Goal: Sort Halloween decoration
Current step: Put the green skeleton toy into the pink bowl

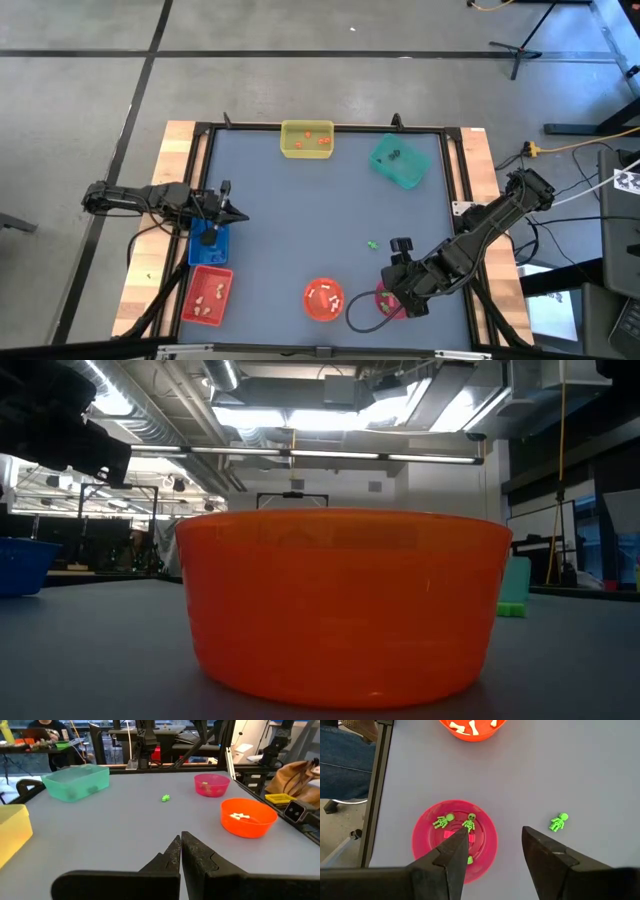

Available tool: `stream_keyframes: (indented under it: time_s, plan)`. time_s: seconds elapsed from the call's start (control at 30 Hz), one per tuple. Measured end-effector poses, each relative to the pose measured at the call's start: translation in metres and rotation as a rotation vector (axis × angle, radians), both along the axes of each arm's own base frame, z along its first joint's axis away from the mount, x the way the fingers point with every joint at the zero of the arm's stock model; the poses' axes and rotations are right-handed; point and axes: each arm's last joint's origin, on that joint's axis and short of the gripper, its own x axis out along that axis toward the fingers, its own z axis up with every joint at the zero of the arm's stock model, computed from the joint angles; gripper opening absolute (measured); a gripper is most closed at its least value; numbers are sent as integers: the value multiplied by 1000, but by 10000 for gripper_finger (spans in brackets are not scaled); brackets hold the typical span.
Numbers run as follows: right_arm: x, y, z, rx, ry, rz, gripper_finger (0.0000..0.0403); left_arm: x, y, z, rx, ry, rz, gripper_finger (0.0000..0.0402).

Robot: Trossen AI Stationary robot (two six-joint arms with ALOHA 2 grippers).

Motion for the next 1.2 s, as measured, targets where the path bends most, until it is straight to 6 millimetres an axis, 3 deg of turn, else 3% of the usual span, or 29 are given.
stream_keyframes:
  time_s: [0.4, 1.2]
  plan:
    - [0, 0, 0, 0, 0, 0, 182, 0, 0, 1, 95, -19, -21, 0]
    - [1, 0, 0, 6, -6, 0, 182, 0, 0, 1, 95, -17, -21, 0]
